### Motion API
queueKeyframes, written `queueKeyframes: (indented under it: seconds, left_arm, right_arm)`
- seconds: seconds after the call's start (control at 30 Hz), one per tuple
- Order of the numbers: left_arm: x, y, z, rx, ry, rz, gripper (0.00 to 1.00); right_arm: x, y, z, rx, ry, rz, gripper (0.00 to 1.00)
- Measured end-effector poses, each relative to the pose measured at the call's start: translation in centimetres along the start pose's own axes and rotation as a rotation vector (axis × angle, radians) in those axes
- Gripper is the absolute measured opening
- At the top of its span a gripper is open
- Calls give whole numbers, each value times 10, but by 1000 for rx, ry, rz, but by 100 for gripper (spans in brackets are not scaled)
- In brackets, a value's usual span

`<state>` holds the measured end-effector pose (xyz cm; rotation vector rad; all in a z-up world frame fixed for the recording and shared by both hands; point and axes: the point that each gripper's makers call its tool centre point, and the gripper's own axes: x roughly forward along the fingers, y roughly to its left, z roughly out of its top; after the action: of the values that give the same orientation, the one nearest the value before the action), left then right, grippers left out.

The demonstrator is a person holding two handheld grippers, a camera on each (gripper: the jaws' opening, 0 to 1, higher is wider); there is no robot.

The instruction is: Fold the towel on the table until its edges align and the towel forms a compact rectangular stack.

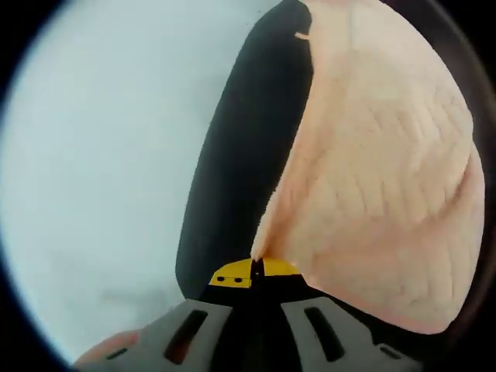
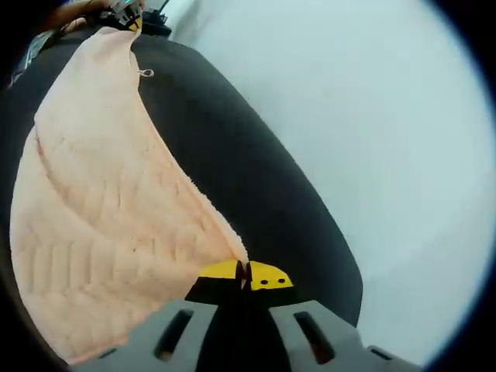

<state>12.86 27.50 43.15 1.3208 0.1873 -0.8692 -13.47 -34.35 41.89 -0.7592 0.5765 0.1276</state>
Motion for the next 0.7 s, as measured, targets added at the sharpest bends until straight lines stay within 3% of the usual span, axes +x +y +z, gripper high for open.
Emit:
queueKeyframes:
  seconds: [0.07, 0.17, 0.23, 0.4, 0.47, 0.53, 0.63, 0.7]
  left_arm:
    - [-1, 0, -4, -30, -4, 9, 0]
    - [-3, 0, -2, -113, -66, 18, 0]
    - [2, -9, -8, -92, -51, -8, 0]
    - [7, -21, -13, -47, -28, -24, 1]
    - [-1, -8, -23, 4, 26, 21, 11]
    - [-19, 12, -37, 33, 87, 96, 13]
    - [-66, 49, -46, -96, 44, 263, 19]
    - [-102, 53, -48, -134, 55, 319, 19]
  right_arm:
    - [-3, -2, -2, 7, -10, -8, 0]
    - [-4, -4, -2, 34, -36, -19, 0]
    - [0, 2, -6, 61, -33, 1, 0]
    - [5, 12, -10, 25, 6, 28, 4]
    - [-4, 11, -10, 14, 8, 27, 10]
    - [-23, 5, -11, -9, 1, 1, 14]
    - [-64, -10, -11, 23, -58, -67, 14]
    - [-97, -10, -4, 45, -125, -84, 14]
